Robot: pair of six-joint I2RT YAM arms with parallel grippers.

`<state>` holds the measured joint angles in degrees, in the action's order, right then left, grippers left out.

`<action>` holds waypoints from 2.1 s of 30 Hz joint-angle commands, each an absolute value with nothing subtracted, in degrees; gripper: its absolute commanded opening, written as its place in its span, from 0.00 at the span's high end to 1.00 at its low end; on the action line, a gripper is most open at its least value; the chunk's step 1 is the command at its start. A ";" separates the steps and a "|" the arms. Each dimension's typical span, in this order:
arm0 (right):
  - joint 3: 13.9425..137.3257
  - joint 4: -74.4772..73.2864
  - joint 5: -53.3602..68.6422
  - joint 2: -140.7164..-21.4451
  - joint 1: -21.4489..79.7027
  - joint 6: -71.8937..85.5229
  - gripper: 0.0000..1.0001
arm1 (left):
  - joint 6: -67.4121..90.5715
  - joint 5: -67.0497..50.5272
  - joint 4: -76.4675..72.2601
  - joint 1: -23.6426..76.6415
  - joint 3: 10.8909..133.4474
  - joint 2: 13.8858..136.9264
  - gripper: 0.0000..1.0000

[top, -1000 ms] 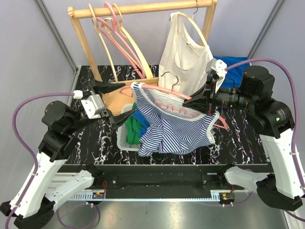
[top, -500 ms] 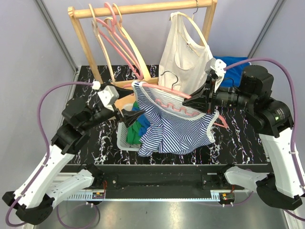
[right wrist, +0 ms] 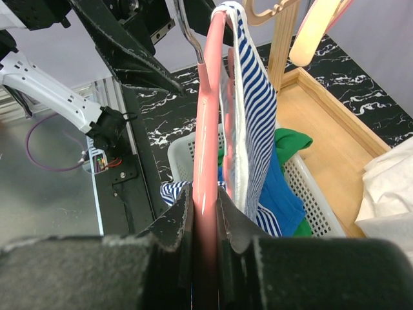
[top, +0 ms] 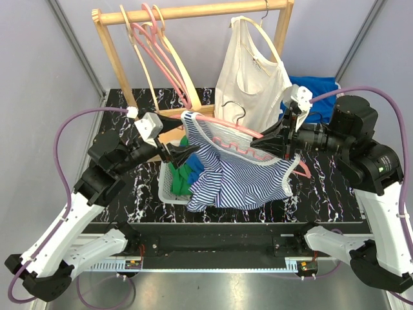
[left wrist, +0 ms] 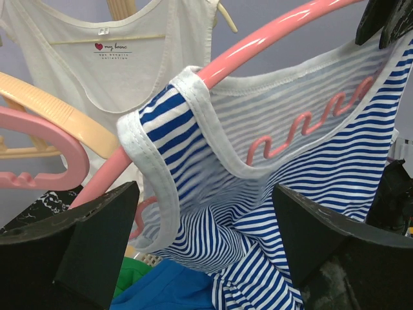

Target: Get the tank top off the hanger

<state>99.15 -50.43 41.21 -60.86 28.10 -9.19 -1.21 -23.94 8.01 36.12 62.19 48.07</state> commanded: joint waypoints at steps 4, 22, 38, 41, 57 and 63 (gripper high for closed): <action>98.61 -46.06 43.33 -60.21 28.39 -8.26 1.00 | -0.26 -24.87 1.14 36.21 62.93 47.90 0.18; 97.03 -44.91 43.24 -59.85 28.39 -7.21 1.00 | -1.41 -26.98 -1.14 36.21 62.14 48.08 0.81; 94.66 -50.44 39.46 -54.15 28.39 -8.53 1.00 | -7.55 -21.36 1.49 32.61 64.42 45.09 1.00; 93.87 -52.46 38.94 -52.48 28.39 -8.61 1.00 | -9.31 -20.22 2.72 31.47 64.86 44.47 1.00; 100.37 -58.27 41.83 -48.17 28.39 -10.28 1.00 | -9.05 -20.13 3.52 30.23 62.41 43.16 1.00; 104.06 -56.95 42.19 -46.23 28.39 -10.37 1.00 | -8.00 -20.48 3.78 30.15 60.30 42.54 1.00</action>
<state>99.18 -59.81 39.99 -48.64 28.12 -9.93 -8.12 -23.03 5.82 31.14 61.60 43.44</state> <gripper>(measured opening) 0.161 0.008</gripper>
